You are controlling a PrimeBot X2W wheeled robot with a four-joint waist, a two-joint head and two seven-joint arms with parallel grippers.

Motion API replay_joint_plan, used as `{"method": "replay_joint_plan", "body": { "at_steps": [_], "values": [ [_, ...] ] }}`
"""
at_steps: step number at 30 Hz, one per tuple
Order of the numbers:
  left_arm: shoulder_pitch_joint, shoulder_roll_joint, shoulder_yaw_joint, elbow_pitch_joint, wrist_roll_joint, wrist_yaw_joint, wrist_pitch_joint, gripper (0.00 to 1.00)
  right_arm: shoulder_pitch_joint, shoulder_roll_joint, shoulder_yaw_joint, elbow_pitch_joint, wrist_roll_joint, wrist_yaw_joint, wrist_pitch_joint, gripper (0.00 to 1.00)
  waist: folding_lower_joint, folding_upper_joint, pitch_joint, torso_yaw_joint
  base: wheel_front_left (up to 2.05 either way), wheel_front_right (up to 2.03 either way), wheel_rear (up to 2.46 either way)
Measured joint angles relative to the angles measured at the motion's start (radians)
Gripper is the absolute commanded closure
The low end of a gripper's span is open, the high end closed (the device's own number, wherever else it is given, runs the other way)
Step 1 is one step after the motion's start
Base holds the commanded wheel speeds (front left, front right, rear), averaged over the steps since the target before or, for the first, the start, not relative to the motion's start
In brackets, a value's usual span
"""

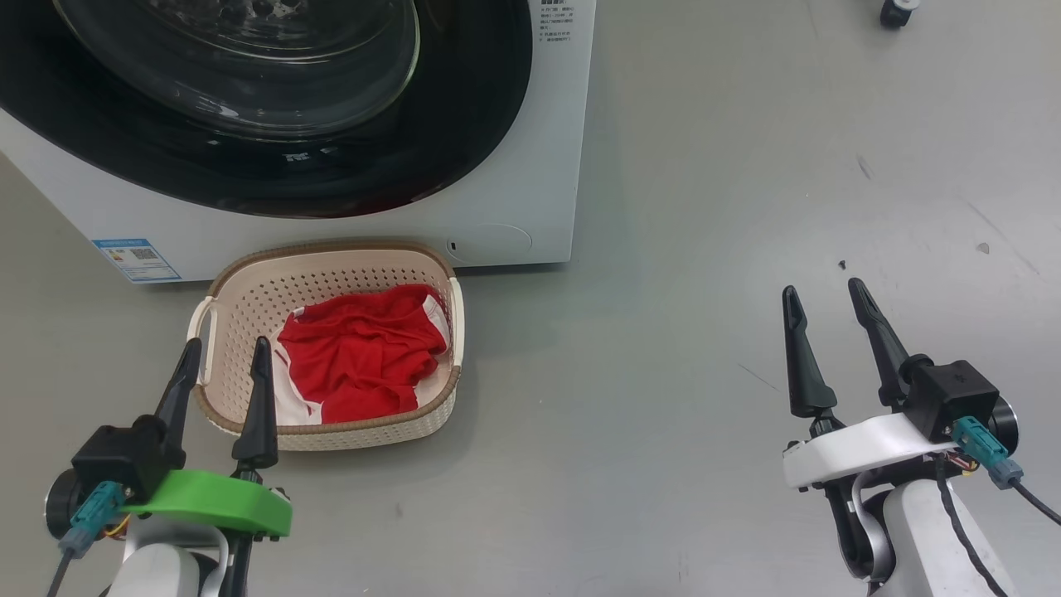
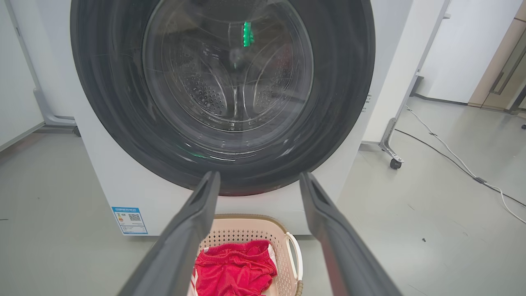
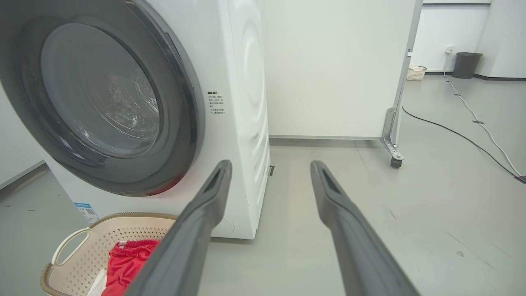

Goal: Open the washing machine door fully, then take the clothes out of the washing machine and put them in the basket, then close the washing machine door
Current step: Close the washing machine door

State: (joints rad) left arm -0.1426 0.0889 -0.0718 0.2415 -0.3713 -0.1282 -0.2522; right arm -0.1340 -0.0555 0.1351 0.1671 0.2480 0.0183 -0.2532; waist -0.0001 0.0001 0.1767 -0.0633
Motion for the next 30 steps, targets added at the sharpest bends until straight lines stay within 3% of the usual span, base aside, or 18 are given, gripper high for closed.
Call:
{"method": "replay_joint_plan", "body": {
  "at_steps": [30],
  "values": [
    [0.005,-0.003,-0.021,0.016,-0.052,0.0,0.0,0.0,0.0,0.007,-0.003,-0.009,-0.003,0.001,0.0,0.0,0.0,0.0,0.011,-0.002,0.0,0.0,0.0]
  ]
}}
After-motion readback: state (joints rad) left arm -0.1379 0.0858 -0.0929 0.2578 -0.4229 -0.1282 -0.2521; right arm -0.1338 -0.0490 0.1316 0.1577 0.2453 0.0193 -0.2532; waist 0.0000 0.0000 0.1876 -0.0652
